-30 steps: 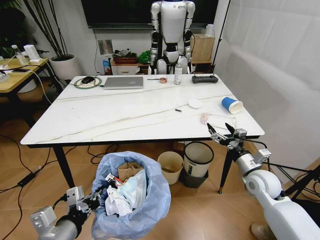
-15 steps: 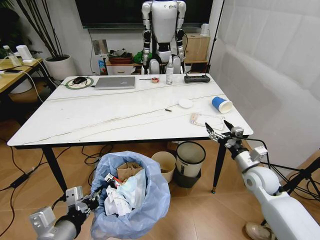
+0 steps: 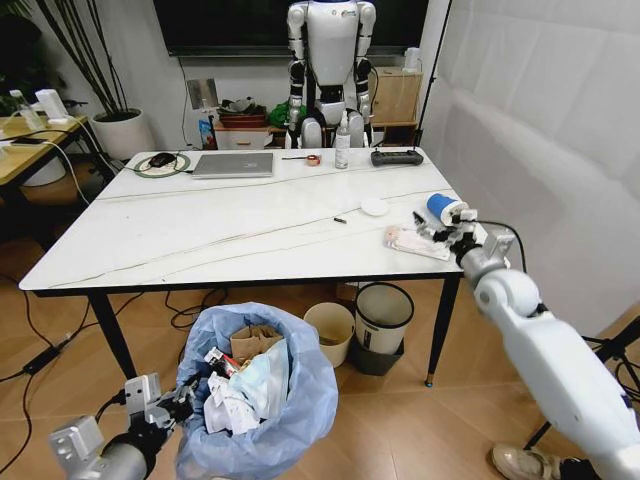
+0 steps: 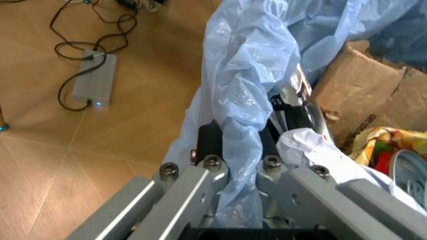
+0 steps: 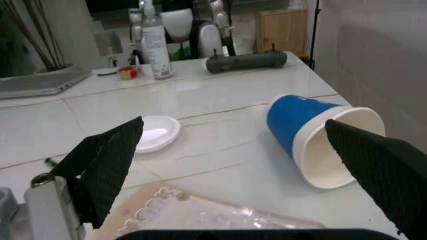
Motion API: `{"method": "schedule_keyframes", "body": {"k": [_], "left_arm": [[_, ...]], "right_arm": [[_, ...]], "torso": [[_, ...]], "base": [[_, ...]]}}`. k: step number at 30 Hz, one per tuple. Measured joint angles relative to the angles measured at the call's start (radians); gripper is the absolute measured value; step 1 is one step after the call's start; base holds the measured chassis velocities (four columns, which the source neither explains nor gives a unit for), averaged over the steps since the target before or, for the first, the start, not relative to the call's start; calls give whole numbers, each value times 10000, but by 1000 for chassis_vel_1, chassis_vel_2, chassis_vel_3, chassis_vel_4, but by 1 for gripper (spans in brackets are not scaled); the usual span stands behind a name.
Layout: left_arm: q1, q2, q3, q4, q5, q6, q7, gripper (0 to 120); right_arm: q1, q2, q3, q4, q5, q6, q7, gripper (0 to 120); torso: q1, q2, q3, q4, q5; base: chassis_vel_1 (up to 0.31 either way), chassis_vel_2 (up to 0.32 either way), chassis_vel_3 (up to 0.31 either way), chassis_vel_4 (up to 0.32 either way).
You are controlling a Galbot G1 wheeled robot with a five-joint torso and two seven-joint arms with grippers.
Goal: Pick up the trash bin and place the trash from the table into it.
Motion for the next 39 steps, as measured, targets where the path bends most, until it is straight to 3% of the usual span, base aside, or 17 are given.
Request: {"method": "schedule_keyframes", "body": {"k": [10,28,39], "left_arm": [[18,-133,-75,-52,36,0,0,0],[4,-172,-106,-47,48,-5,-8,0],[-40,-136,-116,-12,32,-8,-12,0]], "right_arm": [[1289,371,-644,-2501,317,156,-637,100],[2384,865,-1030,-4628,-253,827,-1322,100],[2641,957,-1095,-4911,-408,941,-1378,64]], "torso": [[0,0,0,-1,0],[0,0,-1,0,-3],[-2,0,-2,-1,-3]], "base": [[0,0,0,0],[0,0,0,0],[0,0,0,0]]}}
